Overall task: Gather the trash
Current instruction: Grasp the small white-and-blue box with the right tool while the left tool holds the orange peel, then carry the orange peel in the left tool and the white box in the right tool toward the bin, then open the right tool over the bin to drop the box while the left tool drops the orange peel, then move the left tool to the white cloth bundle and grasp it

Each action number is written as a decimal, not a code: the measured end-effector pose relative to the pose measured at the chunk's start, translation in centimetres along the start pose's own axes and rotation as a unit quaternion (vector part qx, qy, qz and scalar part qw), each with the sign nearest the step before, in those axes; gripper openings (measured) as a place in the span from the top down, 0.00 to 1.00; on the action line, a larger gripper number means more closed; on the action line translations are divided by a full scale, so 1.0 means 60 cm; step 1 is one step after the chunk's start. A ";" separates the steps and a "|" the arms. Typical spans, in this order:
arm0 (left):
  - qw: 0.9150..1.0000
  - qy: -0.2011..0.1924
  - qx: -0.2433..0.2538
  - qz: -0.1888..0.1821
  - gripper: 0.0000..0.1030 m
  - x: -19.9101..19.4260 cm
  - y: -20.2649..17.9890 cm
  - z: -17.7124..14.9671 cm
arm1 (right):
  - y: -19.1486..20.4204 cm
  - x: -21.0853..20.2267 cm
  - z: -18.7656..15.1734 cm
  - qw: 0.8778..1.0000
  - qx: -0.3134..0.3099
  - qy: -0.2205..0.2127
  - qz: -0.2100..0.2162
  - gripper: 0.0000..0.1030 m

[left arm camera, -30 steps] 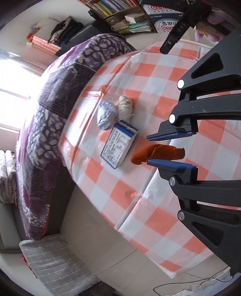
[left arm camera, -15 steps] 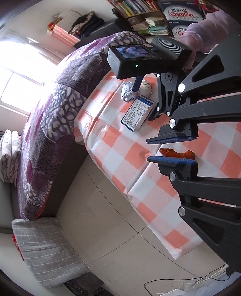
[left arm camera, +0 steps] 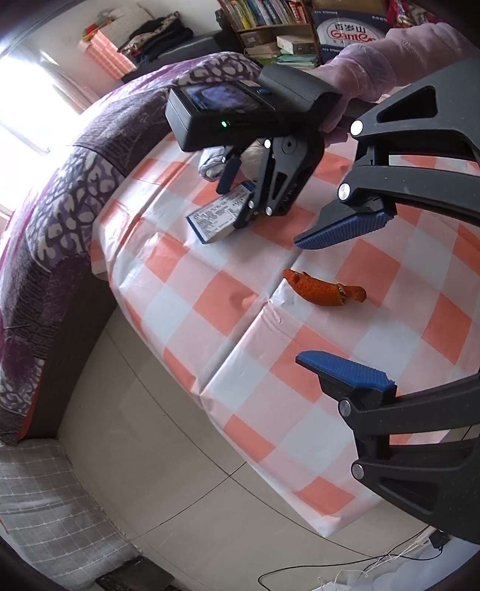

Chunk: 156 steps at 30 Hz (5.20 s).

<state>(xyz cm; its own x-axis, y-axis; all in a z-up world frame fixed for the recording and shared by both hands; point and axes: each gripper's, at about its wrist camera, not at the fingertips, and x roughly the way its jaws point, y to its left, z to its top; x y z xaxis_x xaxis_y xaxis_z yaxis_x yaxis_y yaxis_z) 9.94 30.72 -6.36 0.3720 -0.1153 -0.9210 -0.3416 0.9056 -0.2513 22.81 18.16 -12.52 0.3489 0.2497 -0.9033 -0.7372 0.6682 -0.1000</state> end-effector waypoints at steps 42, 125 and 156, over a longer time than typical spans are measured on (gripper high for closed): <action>0.981 -0.150 0.096 -0.075 0.84 -0.060 -0.231 -0.063 | -0.192 -0.348 -0.324 0.901 0.395 -0.167 -0.058 0.49; 0.927 -0.028 0.322 -0.192 0.84 0.048 -0.752 -0.440 | -0.396 -0.541 -0.902 0.636 0.734 -0.165 -0.171 0.17; 0.969 -0.046 0.241 0.006 0.23 0.139 -0.523 -0.192 | -0.379 -0.462 -0.804 0.667 0.727 -0.113 -0.113 0.12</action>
<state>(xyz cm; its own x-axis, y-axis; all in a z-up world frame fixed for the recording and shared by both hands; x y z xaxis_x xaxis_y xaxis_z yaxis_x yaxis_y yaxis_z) 13.84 -3.35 -9.56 0.4540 -0.0865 -0.8868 0.0888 0.9947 -0.0516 1.98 -37.79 -5.32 0.5561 0.0176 -0.8309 0.6332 0.6386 0.4373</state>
